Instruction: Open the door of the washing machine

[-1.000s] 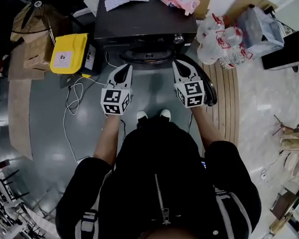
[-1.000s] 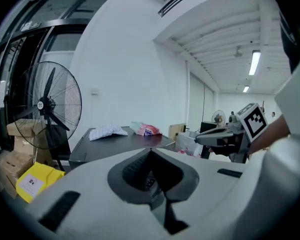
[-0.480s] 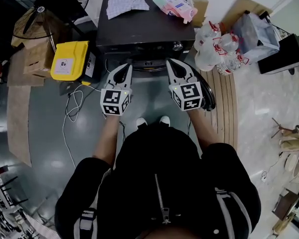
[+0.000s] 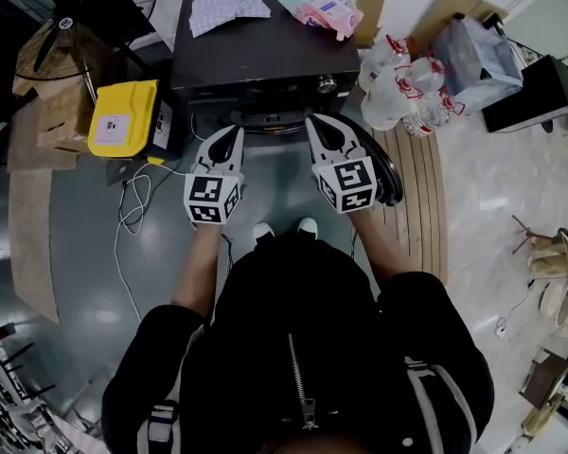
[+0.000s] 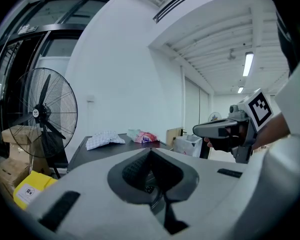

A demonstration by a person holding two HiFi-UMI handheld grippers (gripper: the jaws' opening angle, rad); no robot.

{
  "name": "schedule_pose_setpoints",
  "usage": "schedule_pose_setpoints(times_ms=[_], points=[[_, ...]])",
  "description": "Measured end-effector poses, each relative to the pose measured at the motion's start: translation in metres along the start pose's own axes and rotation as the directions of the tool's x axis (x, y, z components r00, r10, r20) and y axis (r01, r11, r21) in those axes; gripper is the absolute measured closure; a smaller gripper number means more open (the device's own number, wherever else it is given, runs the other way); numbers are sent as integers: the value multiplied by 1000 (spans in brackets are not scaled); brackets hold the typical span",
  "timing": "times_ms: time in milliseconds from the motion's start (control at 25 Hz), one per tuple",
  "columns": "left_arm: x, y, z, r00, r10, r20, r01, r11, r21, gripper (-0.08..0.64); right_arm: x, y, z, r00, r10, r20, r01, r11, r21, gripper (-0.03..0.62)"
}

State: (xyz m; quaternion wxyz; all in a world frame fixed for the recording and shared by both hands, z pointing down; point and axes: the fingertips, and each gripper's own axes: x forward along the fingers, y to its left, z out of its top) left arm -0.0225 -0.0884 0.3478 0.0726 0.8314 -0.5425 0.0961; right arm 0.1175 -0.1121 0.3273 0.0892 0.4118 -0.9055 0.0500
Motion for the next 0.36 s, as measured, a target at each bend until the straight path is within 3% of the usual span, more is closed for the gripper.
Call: schedule_pose_setpoints(times_ms=[360], points=[[-2, -6, -1, 1000, 9, -1, -9, 1000, -3, 557, -6, -1, -2, 1000, 6, 2, -6, 1000, 4, 591]])
